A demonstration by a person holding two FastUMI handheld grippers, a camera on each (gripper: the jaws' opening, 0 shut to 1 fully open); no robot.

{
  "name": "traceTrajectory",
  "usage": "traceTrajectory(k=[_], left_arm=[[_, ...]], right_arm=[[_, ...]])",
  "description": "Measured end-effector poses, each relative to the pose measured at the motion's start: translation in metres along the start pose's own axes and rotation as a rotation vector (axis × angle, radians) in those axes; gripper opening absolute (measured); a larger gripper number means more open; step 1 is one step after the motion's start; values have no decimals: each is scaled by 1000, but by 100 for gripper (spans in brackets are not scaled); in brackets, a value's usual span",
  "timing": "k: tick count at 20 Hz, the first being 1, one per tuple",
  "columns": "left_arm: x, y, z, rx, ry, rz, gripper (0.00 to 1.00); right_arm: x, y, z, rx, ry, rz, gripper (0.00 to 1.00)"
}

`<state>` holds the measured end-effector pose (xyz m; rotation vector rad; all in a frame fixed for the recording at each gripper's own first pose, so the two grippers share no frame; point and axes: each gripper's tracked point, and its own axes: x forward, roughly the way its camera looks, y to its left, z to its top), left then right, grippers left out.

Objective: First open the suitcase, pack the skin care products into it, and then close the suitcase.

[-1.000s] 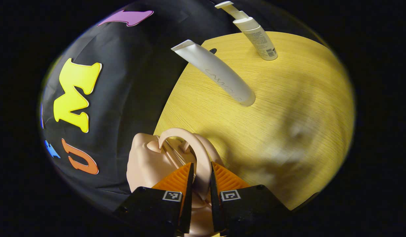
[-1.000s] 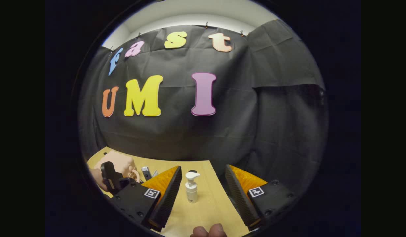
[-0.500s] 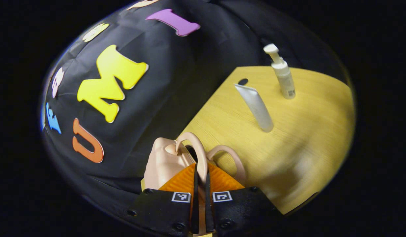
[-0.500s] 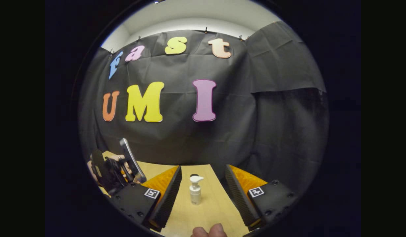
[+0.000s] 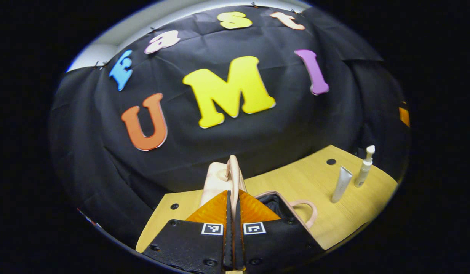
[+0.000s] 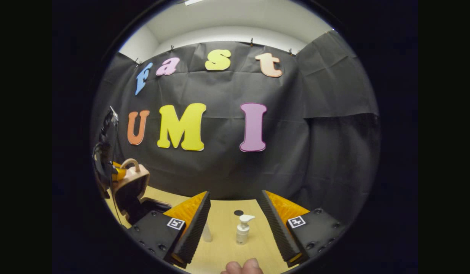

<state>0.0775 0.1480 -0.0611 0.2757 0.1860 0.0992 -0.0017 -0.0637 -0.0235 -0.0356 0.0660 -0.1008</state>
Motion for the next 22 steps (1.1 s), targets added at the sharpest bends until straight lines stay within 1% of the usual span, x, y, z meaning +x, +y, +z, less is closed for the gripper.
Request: traceTrajectory(k=[2, 3, 5, 6, 8, 11, 12, 13, 14, 16, 19, 21, 22], left_arm=[[1, 48, -4, -37, -36, 54, 5], [3, 70, -9, -72, -48, 72, 5], [6, 100, -20, -192, -83, 70, 5], [6, 115, -28, -244, -99, 84, 5], [7, 153, -59, -294, -79, 148, 5], [22, 208, -108, -403, -23, 181, 5], [37, 218, -127, -429, 0, 181, 5], [49, 224, -148, -429, 22, 188, 5], [58, 229, -171, -428, 54, 194, 5], [69, 244, -217, -459, 124, 207, 5], [95, 249, -275, -550, 217, 197, 5], [110, 241, -308, -574, 286, 187, 6], [115, 238, -320, -579, 318, 182, 7]], right_arm=[[0, 11, 7, -4, -1, 10, 77], [0, 17, 7, -9, 0, 14, 78], [1, 29, 7, -26, 8, 24, 80], [1, 33, 7, -40, 10, 22, 79], [0, 39, 7, -54, 20, 17, 79], [-2, 47, 5, -74, 38, 9, 79], [-3, 48, 4, -84, 44, -1, 79], [-3, 47, 4, -88, 44, -17, 79], [-2, 46, 3, -89, 51, -33, 79], [-3, 55, -6, -98, 78, -42, 79], [-4, 66, -13, -117, 109, -46, 79], [-3, 73, -11, -141, 111, -43, 79], [-1, 75, -9, -148, 108, -42, 77]])
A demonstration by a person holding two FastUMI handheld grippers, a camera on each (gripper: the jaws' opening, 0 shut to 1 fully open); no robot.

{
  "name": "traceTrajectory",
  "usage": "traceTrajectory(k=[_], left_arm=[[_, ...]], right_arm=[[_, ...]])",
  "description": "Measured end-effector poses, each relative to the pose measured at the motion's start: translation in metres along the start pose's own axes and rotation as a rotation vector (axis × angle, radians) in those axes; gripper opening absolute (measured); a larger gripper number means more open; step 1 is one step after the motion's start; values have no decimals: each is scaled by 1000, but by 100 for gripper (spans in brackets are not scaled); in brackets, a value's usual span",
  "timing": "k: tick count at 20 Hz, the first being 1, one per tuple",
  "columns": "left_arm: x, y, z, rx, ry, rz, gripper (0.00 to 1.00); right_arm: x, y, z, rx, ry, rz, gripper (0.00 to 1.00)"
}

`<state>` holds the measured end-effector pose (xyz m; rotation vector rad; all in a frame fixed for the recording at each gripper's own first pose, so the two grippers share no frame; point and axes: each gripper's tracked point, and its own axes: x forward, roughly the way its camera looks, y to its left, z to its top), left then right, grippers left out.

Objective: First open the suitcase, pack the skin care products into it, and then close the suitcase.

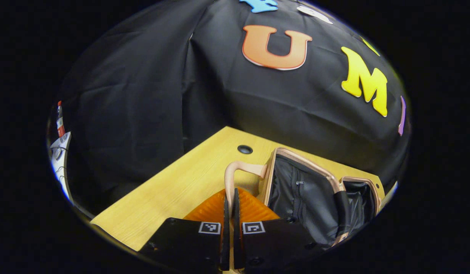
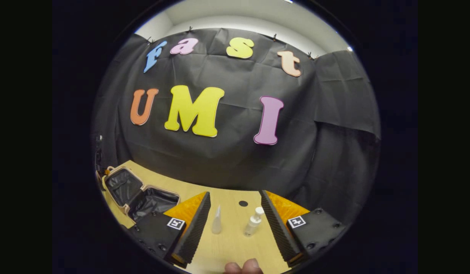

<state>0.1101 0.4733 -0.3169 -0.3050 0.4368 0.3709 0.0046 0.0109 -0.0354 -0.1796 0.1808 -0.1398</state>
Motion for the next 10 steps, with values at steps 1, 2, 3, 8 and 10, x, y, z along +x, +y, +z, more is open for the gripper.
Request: traceTrajectory(k=[1, 2, 3, 8, 10], left_arm=[[6, 4, -9, 6, 36, 9, 8], [10, 4, -16, 13, 60, 21, 10], [12, 3, -18, 28, 70, 37, 11], [4, 2, -9, 196, 65, 147, 31], [-11, -14, 14, 195, -13, 154, 54]], right_arm=[[3, 1, 2, 0, -2, -2, 79], [4, 2, 3, 3, -1, -4, 79], [7, 3, 4, 8, 1, -11, 79], [15, 10, 5, 32, 5, 0, 77], [19, 11, 6, 55, 1, 6, 78]])
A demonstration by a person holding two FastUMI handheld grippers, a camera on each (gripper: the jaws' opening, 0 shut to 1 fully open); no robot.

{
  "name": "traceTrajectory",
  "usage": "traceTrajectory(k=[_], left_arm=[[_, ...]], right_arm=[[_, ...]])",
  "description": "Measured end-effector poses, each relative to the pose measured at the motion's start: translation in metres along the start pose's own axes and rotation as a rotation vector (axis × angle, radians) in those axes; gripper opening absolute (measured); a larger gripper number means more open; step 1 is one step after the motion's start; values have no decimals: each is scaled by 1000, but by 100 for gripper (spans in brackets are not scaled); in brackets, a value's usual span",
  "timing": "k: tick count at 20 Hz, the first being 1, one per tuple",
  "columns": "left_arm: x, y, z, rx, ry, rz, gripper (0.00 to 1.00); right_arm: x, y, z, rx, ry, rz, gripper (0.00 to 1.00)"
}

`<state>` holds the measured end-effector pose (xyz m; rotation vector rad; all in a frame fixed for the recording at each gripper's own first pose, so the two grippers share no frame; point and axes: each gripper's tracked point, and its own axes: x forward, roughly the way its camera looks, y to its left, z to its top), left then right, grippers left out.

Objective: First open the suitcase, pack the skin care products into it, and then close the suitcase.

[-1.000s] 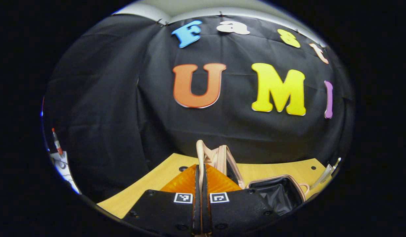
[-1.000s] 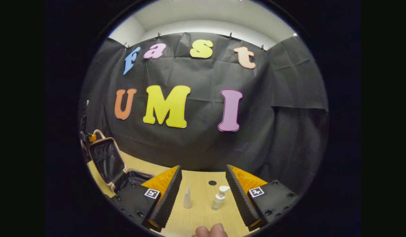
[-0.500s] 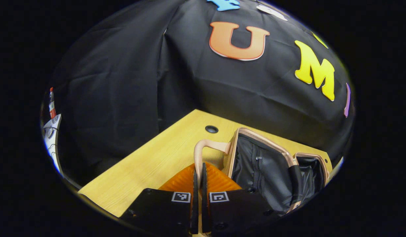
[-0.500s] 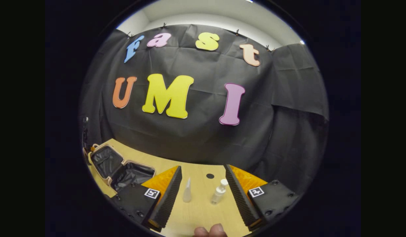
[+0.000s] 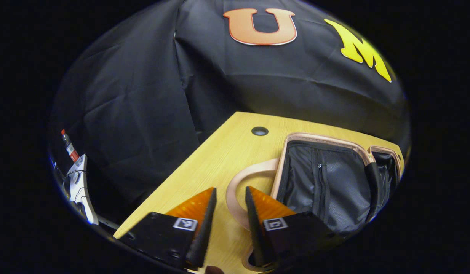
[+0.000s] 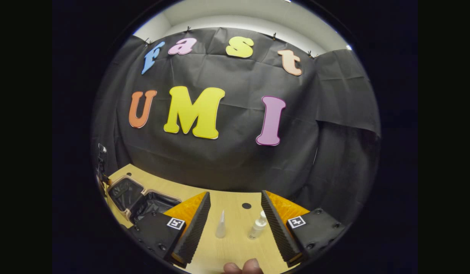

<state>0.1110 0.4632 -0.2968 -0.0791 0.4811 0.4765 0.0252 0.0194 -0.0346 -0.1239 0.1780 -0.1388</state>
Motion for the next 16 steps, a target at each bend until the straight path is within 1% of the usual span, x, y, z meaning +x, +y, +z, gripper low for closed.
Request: traceTrajectory(k=[1, 2, 3, 6, 8, 10, 12, 13, 14, 15, 16], left_arm=[[-16, -3, 21, 16, -54, -5, 69], [-41, -11, 46, 39, -120, -4, 85], [-55, -23, 65, 64, -170, -7, 100], [-126, -80, 111, 93, -287, -57, 100], [-168, -133, 124, 81, -339, -97, 100], [-200, -193, 122, 58, -349, -152, 100], [-228, -246, 109, 30, -342, -214, 100], [-242, -272, 105, 40, -350, -238, 100], [-256, -297, 102, 60, -355, -260, 94], [-269, -322, 98, 72, -364, -293, 100], [-280, -346, 96, 81, -378, -332, 100]], right_arm=[[1, 1, 1, 8, -6, 8, 77], [2, 1, 2, 13, -12, 14, 79], [4, 0, 0, 21, -14, 23, 79], [6, -7, -7, 66, -10, 50, 79], [8, -18, -13, 85, -11, 59, 79], [9, -34, -21, 96, -12, 62, 79], [10, -52, -29, 109, -7, 62, 79], [11, -61, -34, 113, -1, 62, 80], [13, -71, -39, 115, 2, 60, 80], [13, -79, -44, 116, 4, 60, 80], [14, -87, -49, 113, 12, 58, 77]])
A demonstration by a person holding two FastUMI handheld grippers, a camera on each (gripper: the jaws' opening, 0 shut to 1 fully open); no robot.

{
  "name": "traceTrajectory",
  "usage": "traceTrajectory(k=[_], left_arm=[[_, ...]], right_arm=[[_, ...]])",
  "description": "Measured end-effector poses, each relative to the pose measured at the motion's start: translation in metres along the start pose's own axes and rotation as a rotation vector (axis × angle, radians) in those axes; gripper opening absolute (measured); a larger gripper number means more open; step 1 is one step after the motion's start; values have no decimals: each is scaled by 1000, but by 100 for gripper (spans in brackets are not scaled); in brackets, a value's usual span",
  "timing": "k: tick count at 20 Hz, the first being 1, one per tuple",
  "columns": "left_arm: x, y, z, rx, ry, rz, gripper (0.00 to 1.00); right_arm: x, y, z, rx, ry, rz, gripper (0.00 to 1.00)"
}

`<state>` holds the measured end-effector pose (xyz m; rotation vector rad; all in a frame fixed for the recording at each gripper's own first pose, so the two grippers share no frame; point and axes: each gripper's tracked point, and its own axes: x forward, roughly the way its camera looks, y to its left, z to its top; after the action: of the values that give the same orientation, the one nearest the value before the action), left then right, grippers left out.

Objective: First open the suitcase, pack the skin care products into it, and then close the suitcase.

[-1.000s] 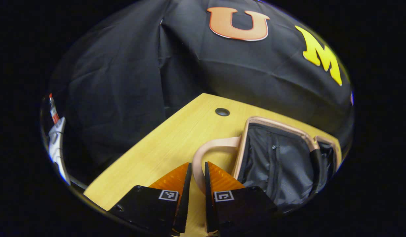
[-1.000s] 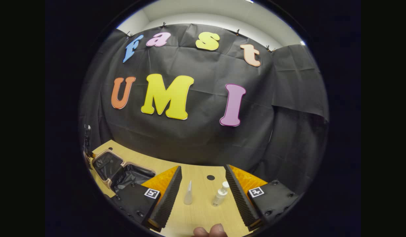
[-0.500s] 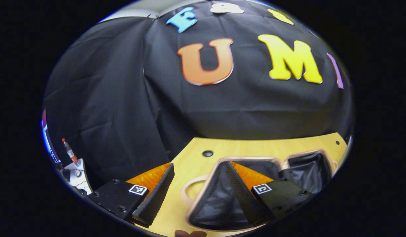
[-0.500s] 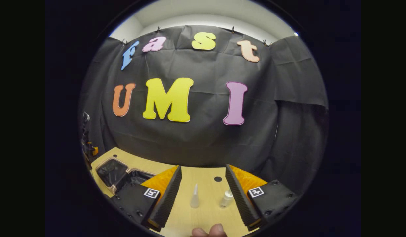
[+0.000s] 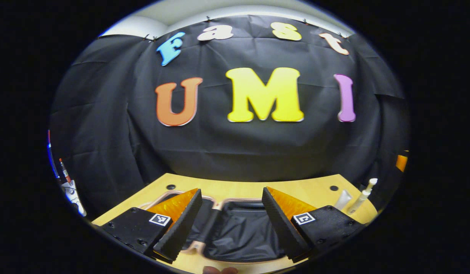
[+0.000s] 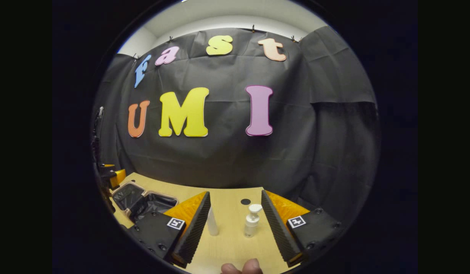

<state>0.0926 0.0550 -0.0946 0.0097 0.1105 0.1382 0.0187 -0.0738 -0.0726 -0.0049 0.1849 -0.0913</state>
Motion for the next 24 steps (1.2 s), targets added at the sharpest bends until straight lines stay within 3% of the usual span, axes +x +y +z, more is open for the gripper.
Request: traceTrajectory(k=[5, 12, 18, 24], left_arm=[[-8, -106, -8, 51, -2, -158, 100], [-2, -194, -63, 84, 90, -316, 100], [32, -252, -143, 120, 207, -374, 100], [75, -278, -205, 128, 316, -381, 100]], right_arm=[[0, -31, -20, -4, 30, 2, 77], [2, -73, -38, -13, 63, -23, 79], [-1, -113, -69, -83, 123, -37, 79], [-1, -145, -93, -95, 188, -73, 79]])
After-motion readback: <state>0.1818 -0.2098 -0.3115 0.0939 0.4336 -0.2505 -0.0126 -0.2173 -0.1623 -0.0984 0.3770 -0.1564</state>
